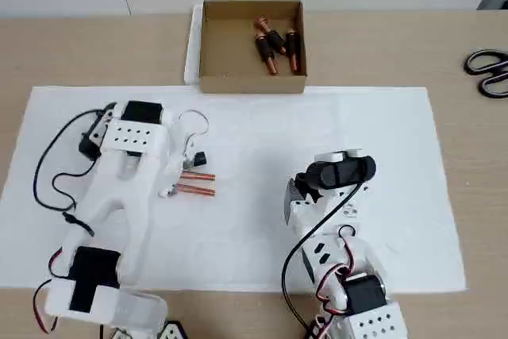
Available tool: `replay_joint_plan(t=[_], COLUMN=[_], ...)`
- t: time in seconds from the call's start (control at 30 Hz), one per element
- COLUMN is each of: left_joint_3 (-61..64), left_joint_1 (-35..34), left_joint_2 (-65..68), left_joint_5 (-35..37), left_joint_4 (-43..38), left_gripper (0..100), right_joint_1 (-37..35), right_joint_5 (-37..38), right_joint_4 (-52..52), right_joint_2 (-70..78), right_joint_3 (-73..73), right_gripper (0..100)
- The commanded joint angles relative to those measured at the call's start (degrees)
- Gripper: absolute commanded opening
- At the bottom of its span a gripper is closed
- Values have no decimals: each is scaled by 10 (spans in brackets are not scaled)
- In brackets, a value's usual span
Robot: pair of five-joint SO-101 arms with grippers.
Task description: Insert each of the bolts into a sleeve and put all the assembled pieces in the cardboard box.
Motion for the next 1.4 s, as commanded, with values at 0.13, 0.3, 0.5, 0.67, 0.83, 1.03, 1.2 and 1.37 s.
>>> replay_joint_plan(t=[0.13, 0.3, 0.5, 0.67, 0.83, 1.03, 1.2, 1.37], left_joint_3=[14, 17, 13, 15, 15, 15, 5, -97], left_joint_1=[0, -14, -29, -25, -25, -25, -25, -20], left_joint_2=[-1, 47, 78, 81, 81, 81, 73, 12], left_joint_5=[4, 4, 4, 4, 4, 3, 2, 0], left_joint_4=[-37, -38, -55, -65, -63, -63, -47, 37], left_gripper=[185, 185, 185, 185, 111, 4, 6, 6], right_joint_1=[7, 7, 7, 7, 7, 7, 7, 6], right_joint_5=[1, 2, 2, 2, 2, 2, 3, 3], right_joint_4=[0, 0, 0, 0, 0, 0, 0, 0], right_joint_2=[-14, -14, -14, -14, -14, -14, -14, -14], right_joint_3=[3, 3, 3, 3, 3, 3, 3, 3], right_gripper=[5, 5, 5, 5, 5, 5, 5, 5])
